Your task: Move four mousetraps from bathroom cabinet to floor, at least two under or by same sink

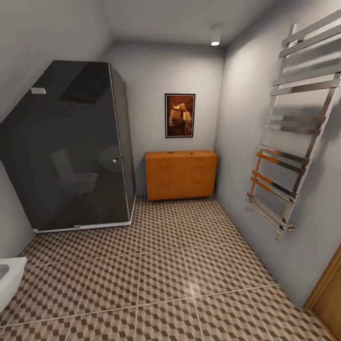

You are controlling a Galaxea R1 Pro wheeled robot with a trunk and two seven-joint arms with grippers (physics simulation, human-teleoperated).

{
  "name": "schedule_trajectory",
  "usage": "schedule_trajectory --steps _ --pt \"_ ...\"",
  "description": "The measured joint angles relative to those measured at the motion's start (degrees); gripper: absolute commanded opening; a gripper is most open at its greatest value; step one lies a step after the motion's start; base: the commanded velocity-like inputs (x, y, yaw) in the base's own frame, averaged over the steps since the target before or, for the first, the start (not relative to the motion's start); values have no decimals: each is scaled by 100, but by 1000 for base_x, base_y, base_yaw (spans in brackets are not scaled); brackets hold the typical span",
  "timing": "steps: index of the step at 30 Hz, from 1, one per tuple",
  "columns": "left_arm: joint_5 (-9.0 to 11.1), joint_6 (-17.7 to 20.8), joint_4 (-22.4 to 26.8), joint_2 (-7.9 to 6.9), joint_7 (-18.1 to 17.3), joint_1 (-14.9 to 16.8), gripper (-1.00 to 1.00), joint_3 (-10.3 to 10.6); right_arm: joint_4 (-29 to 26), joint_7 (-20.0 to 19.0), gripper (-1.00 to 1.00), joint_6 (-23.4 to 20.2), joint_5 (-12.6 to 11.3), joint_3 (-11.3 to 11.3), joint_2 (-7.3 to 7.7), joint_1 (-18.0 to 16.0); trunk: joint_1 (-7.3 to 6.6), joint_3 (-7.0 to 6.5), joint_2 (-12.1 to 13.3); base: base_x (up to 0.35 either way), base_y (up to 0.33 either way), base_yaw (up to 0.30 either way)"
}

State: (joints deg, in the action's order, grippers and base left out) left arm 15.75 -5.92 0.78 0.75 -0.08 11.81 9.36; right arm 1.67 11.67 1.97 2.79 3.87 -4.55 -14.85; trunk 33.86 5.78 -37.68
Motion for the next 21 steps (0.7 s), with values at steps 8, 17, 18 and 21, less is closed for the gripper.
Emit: schedule_trajectory --steps 8,17,18,21 --pt "-3 1 0 3 0 0 100 7 0 0 100 2 0 0 0 0 0 0 0 323 0 1" --pt "-11 -1 0 3 0 0 100 9 0 0 100 13 0 0 7 0 0 0 0 324 0 0" --pt "-11 -1 0 3 0 0 100 9 0 0 100 13 0 0 6 0 0 0 0 324 0 0" --pt "-13 -1 0 3 0 0 100 9 0 0 100 14 0 0 4 0 0 0 0 324 0 0"
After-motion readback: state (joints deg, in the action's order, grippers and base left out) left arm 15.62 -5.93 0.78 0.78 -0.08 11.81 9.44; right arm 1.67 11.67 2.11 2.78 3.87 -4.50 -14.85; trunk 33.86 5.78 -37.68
